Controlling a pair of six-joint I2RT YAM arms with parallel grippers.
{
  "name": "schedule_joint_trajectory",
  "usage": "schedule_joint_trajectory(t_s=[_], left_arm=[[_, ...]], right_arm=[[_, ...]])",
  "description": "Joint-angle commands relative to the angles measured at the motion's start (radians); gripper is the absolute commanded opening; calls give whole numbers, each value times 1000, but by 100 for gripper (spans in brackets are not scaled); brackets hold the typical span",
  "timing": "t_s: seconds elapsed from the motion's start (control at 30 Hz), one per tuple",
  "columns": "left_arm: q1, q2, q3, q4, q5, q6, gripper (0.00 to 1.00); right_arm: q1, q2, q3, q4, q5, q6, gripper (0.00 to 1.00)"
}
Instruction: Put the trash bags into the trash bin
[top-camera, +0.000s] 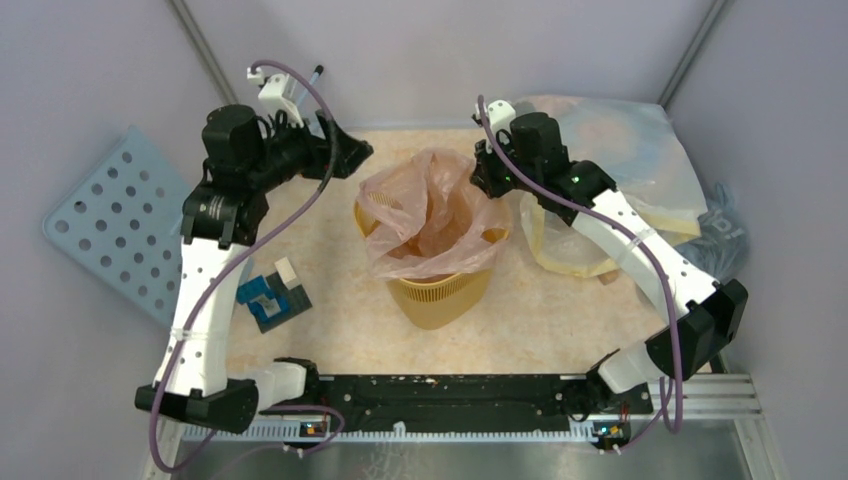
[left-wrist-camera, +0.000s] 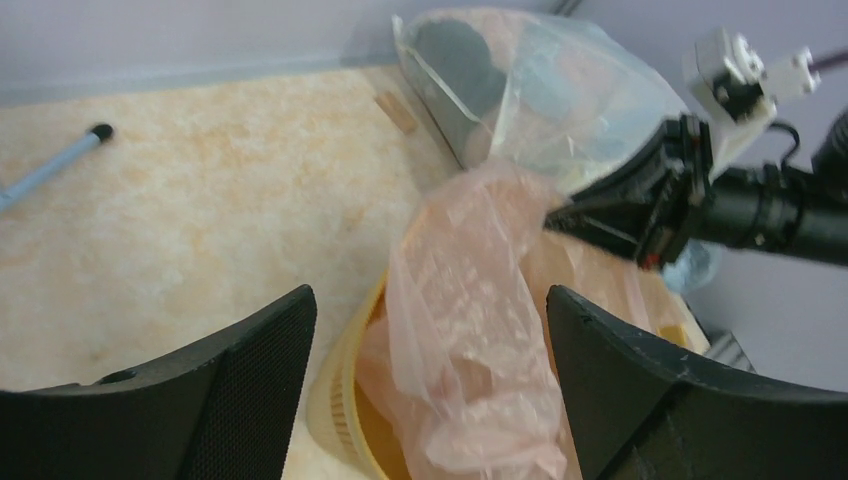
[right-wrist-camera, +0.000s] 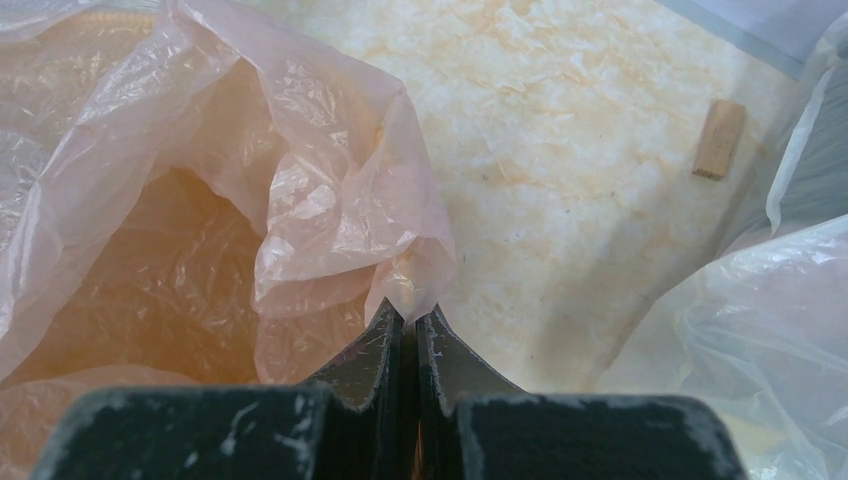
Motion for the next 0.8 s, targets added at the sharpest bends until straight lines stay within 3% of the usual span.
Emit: schedule_joint_trajectory(t_s=[0.0, 0.23, 0.43, 0.47, 0.63, 0.67, 0.77], left_arm=[[2, -99, -83, -60, 141, 10, 89], [2, -111, -155, -109, 154, 31, 85], [2, -77, -213, -80, 211, 31, 72], [2, -72, -224, -65, 219, 23, 65], [2, -68, -208, -38, 164, 26, 5], [2, -64, -191, -50, 143, 34, 0], [9, -59, -147, -91, 67, 67, 0]], right_arm=[[-4, 14, 42, -61, -15, -12, 0], [-4, 11, 38, -67, -16, -10, 0], [-4, 8, 35, -68, -21, -1, 0], [-4, 9, 35, -71, -22, -1, 0], [-3, 9, 33, -72, -17, -1, 0], [-3, 10, 32, -72, -16, -1, 0], [-4, 12, 32, -71, -9, 1, 0]])
